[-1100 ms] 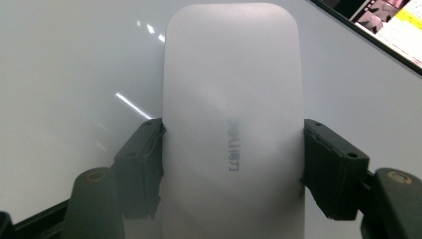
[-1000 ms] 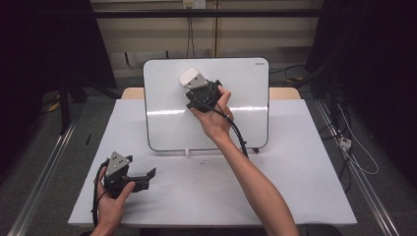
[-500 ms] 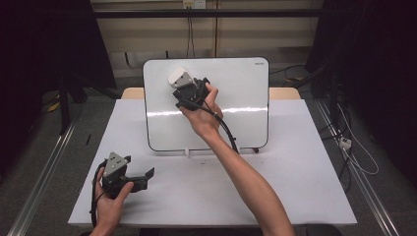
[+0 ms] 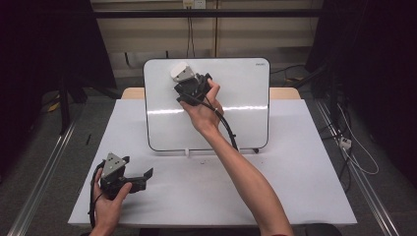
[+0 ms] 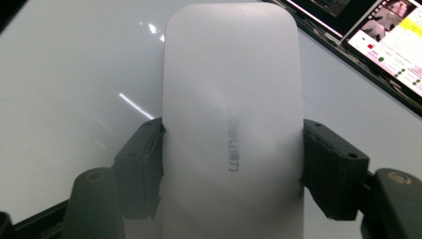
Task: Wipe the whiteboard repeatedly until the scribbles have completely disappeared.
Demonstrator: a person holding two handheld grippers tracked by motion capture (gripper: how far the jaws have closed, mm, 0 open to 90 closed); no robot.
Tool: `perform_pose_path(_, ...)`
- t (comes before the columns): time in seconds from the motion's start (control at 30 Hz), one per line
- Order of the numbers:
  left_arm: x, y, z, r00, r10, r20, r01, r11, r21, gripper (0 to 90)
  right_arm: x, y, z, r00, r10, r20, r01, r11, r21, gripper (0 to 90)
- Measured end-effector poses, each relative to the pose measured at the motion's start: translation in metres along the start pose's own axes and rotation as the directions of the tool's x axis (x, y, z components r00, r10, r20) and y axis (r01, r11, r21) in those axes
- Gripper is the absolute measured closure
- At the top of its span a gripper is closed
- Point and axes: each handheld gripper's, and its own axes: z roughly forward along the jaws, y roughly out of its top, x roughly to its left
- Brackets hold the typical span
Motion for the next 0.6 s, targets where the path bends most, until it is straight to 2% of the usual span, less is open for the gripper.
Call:
perform_pose_path(0.3,-0.001,-0.001,-0.001,1.0,-0.001,-0.005,0.001,1.0,-0.005,5.5,-0.036,-0.016,-0.008,0.994,0.099,0.048,-0.101,0.994,0.038,31.9)
perform_pose_path(0.47,0.0,-0.001,-0.002,1.0,-0.002,-0.009,0.002,1.0,-0.002,5.5,-0.055,-0.029,-0.014,0.9863,0.148,0.074,-0.151,0.987,0.047,31.8)
perform_pose_path(0.6,0.0,-0.001,-0.002,0.9999,-0.003,-0.01,0.003,1.0,-0.002,5.5,-0.065,-0.036,-0.017,0.9819,0.17,0.083,-0.174,0.983,0.051,31.9)
